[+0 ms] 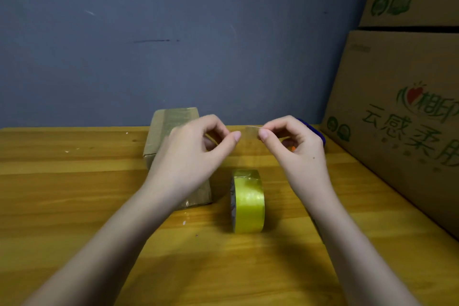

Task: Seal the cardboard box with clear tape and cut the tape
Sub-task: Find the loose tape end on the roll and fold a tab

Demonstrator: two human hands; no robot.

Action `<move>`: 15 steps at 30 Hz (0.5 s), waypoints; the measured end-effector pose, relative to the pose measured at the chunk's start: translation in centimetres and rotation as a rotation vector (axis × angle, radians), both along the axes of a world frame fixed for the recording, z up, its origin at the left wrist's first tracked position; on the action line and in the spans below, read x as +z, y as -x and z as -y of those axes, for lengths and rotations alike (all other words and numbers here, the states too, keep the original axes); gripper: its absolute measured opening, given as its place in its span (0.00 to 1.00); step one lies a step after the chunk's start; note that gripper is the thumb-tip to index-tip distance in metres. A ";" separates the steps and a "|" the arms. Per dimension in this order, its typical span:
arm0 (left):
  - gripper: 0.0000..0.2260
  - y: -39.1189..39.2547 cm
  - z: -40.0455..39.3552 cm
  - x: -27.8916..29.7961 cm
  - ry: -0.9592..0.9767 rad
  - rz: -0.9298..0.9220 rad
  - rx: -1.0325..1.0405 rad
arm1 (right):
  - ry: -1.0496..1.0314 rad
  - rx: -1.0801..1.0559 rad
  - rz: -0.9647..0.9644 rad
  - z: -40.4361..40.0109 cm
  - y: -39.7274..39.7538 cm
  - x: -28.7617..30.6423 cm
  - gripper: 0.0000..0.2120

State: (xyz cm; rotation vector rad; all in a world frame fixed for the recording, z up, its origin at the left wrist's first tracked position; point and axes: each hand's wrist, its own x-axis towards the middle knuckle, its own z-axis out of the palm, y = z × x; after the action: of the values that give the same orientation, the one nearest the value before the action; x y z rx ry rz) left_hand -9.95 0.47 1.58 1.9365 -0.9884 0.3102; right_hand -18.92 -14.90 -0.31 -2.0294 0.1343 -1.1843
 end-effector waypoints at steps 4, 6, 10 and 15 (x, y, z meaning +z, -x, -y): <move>0.08 1.3 -1.8 -3.3 -0.075 -0.364 -0.231 | -0.031 0.024 0.008 -0.2 0.0 0.1 0.03; 0.07 2.0 -1.9 -5.1 -0.151 -0.507 -0.265 | -0.033 0.030 0.001 -0.3 0.0 0.1 0.03; 0.11 2.7 -0.2 -6.8 -0.202 -0.803 -0.310 | -0.053 0.039 0.010 -0.6 0.0 0.0 0.04; 0.18 3.2 2.3 -6.5 -0.003 -1.133 -0.411 | -0.045 0.026 0.004 -0.8 -0.2 -0.2 0.04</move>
State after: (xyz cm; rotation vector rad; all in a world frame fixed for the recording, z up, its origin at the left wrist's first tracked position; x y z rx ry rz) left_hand -13.13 -1.87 -4.88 1.4693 -0.5523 -0.9306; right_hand -18.71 -14.07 -0.54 -1.9838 0.1313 -1.1595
